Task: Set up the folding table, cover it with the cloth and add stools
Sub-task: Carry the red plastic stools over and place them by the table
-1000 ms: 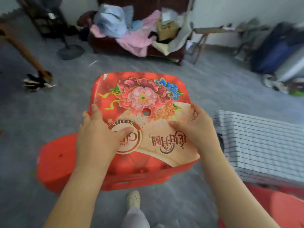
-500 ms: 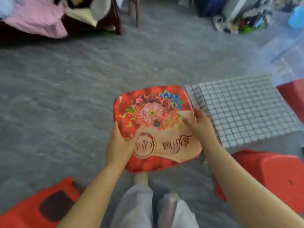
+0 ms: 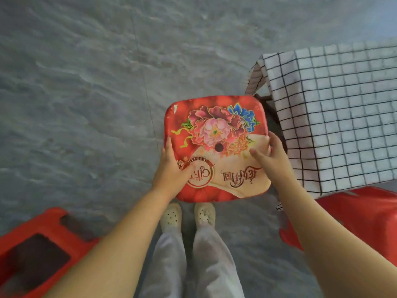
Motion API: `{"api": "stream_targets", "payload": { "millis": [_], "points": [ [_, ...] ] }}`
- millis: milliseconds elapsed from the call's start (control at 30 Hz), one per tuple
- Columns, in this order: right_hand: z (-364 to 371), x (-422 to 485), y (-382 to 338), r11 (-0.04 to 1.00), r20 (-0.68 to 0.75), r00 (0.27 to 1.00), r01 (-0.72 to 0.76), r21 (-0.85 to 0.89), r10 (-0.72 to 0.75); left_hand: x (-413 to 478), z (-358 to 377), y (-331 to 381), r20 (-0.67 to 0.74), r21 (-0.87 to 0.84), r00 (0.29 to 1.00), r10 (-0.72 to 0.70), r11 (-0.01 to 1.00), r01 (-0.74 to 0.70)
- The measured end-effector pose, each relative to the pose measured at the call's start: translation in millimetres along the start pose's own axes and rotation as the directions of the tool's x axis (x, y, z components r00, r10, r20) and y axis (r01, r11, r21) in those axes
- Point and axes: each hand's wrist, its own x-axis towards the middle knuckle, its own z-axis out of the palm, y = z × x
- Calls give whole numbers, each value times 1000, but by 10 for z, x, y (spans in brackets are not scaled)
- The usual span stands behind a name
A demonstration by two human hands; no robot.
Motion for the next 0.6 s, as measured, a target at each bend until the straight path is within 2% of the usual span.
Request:
{"api": "stream_targets", "payload": {
  "millis": [267, 333, 433, 500, 600],
  "points": [
    [182, 117, 294, 1000, 1, 1000, -6, -30, 6, 94, 302, -197, -49, 70, 999, -16, 997, 19],
    [235, 107, 280, 996, -23, 1000, 11, -92, -13, 81, 283, -230, -38, 80, 999, -13, 997, 16],
    [361, 17, 145, 964, -108, 990, 60, -258, -90, 18, 200, -312, -64, 100, 998, -23, 995, 29],
    [478, -91, -49, 930, -132, 971, 143, -338, -197, -63, 65, -373, -113, 100, 993, -36, 994, 47],
    [790, -324, -424, 838, -42, 928, 315, -446, -371, -200, -264, -577, -206, 114, 978, -30, 992, 55]
  ]
}}
